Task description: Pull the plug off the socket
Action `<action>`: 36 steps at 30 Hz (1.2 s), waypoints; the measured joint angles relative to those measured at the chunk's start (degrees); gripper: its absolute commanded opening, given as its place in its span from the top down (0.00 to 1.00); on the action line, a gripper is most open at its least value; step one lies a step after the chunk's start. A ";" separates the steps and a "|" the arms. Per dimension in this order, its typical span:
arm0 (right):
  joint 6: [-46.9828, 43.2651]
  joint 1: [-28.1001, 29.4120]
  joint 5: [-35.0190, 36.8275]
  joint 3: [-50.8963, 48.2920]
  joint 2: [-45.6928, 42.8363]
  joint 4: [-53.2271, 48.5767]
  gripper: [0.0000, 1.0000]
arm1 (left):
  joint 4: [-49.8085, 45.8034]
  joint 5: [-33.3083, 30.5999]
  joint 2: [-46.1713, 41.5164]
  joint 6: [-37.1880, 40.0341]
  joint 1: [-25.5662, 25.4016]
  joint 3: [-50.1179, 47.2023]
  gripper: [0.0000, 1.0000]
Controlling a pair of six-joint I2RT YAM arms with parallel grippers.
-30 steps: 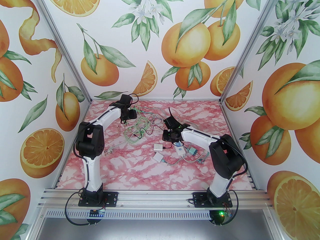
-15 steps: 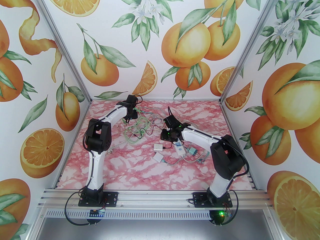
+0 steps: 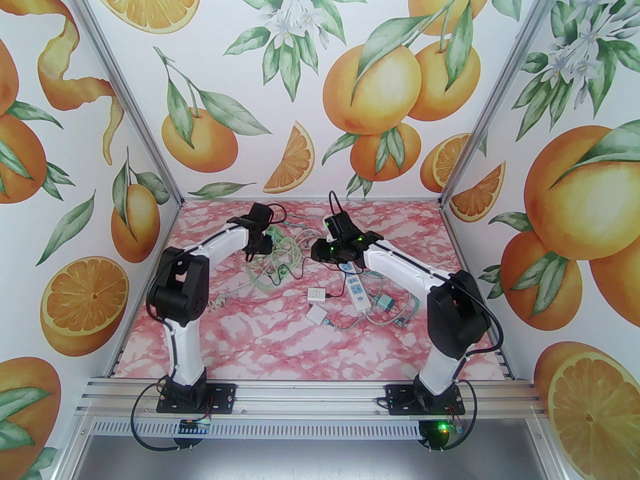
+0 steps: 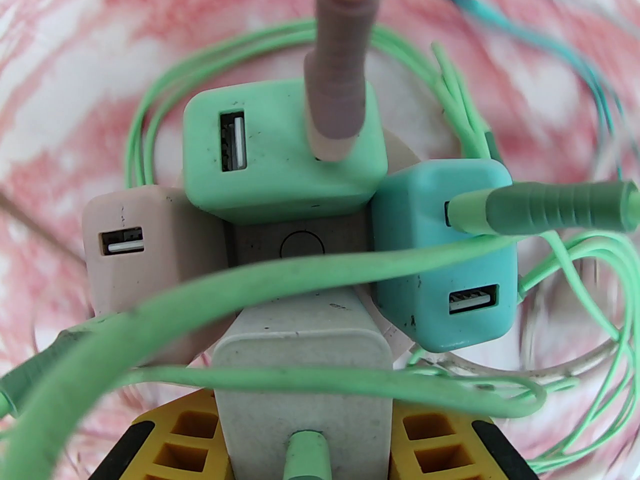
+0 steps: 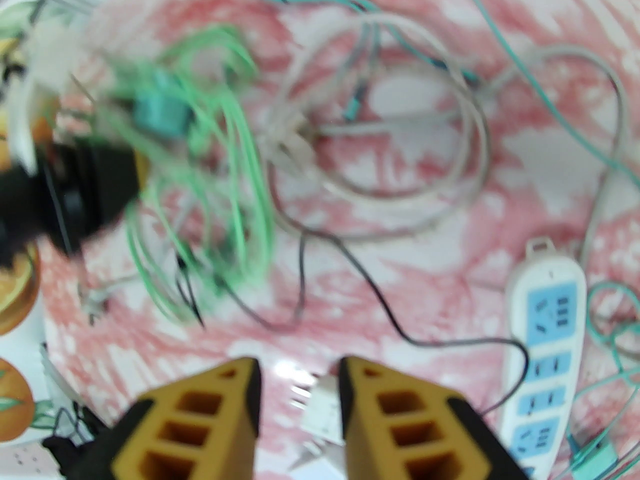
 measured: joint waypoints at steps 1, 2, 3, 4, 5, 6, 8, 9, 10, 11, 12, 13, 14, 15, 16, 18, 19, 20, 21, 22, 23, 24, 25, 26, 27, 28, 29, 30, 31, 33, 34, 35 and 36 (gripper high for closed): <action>-0.02 -0.11 -0.42 0.57 0.50 0.26 0.66 | -0.07 0.17 -1.09 0.26 -0.81 -1.27 0.65; -0.02 -0.24 -0.68 1.14 1.16 0.50 0.66 | -0.13 0.26 -2.29 0.68 -1.86 -2.75 0.65; -0.02 -0.42 -0.92 1.51 1.68 0.59 0.66 | -0.33 0.33 -3.21 0.96 -2.78 -3.82 0.65; -0.02 -0.59 -1.14 1.92 2.23 0.68 0.66 | -0.44 0.28 -4.20 1.18 -3.82 -4.98 0.65; -0.02 -0.72 -1.49 2.16 2.69 0.90 0.66 | -0.48 0.33 -5.38 1.31 -5.05 -6.32 0.65; -0.02 -0.90 -1.75 2.43 3.06 0.92 0.66 | -0.52 0.37 -6.27 1.40 -6.01 -7.41 0.65; -0.02 -1.03 -2.45 3.13 4.07 1.01 0.65 | -0.68 0.59 -8.59 1.40 -8.26 -9.99 0.65; -0.02 -1.07 -2.78 3.48 4.50 0.98 0.65 | -0.66 0.87 -9.66 1.38 -9.11 -11.23 0.65; -0.04 -1.11 -3.15 3.72 4.90 1.05 0.64 | -0.76 1.03 -10.93 1.38 -10.08 -12.61 0.63; -0.04 -1.16 -3.58 3.87 5.25 1.22 0.63 | -0.79 1.25 -12.31 1.38 -10.93 -14.05 0.58; -0.02 -1.16 -4.04 3.91 5.53 1.36 0.62 | -0.79 1.51 -13.35 1.38 -11.52 -15.17 0.57; -0.02 -1.16 -4.72 3.93 5.77 1.60 0.61 | -0.90 1.90 -14.47 1.33 -12.02 -16.35 0.55; -0.02 -1.16 -5.49 4.00 5.99 1.90 0.60 | -0.98 2.05 -15.41 1.40 -12.31 -17.20 0.52; 0.00 -1.16 -6.16 4.11 6.32 2.16 0.59 | -1.16 2.12 -16.15 1.51 -12.35 -17.79 0.49; 0.02 -1.16 -6.95 4.35 6.71 2.38 0.58 | -1.40 2.12 -16.68 1.64 -12.28 -17.94 0.48; 0.15 -1.14 -8.44 4.79 7.61 2.97 0.57 | -1.29 2.14 -17.03 2.03 -12.13 -17.79 0.44; 0.20 -1.14 -9.03 4.85 8.02 3.41 0.56 | -1.29 2.19 -17.03 2.19 -12.09 -17.66 0.39; 0.22 -1.14 -9.49 4.85 8.33 3.69 0.56 | -1.31 2.32 -17.03 2.32 -11.96 -17.62 0.37; 0.20 -1.14 -9.92 4.85 8.57 3.89 0.55 | -1.33 2.38 -17.00 2.58 -11.91 -17.53 0.38; 0.22 -1.14 -10.34 4.85 8.81 3.98 0.55 | -1.33 2.51 -16.98 2.73 -11.89 -17.40 0.39; 0.22 -1.14 -10.78 4.85 8.92 4.02 0.55 | -1.27 2.56 -16.94 2.84 -11.78 -17.25 0.42; 0.22 -1.14 -11.10 4.85 8.94 4.02 0.54 | -1.25 2.69 -16.92 2.93 -11.56 -17.14 0.47; 0.24 -1.14 -11.47 4.85 8.94 4.07 0.54 | -1.14 2.89 -16.90 3.17 -11.28 -17.09 0.52; 0.22 -0.96 -11.91 4.85 8.94 4.33 0.53 | -0.98 3.41 -16.92 3.61 -10.80 -17.09 0.56; 0.24 -0.92 -12.44 4.85 8.94 4.63 0.52 | -0.83 3.61 -16.92 3.93 -10.40 -17.09 0.56; 0.24 -0.79 -12.85 4.85 8.94 4.81 0.51 | -0.74 3.69 -16.92 4.04 -9.97 -17.11 0.57; 0.22 -0.61 -13.29 4.85 8.94 4.96 0.50 | -0.55 3.85 -16.92 4.22 -9.31 -17.16 0.58; 0.22 -0.31 -13.90 4.85 8.96 5.11 0.49 | -0.24 3.98 -16.94 4.48 -8.70 -17.35 0.59; 0.22 -0.02 -14.34 4.85 9.05 5.22 0.47 | -0.02 4.09 -17.03 4.81 -8.17 -17.55 0.59; 0.17 0.96 -15.54 4.92 9.64 5.53 0.45 | 0.59 4.50 -17.35 5.70 -6.95 -18.08 0.58; 0.20 1.27 -15.98 4.92 9.86 5.57 0.44 | 0.70 4.66 -17.40 6.08 -6.78 -18.14 0.58; 0.20 1.53 -16.24 4.92 10.08 5.60 0.44 | 0.83 5.01 -17.55 6.54 -6.32 -18.29 0.58; 0.20 1.79 -16.68 4.92 10.29 5.62 0.44 | 0.87 5.14 -17.59 6.82 -6.16 -18.40 0.58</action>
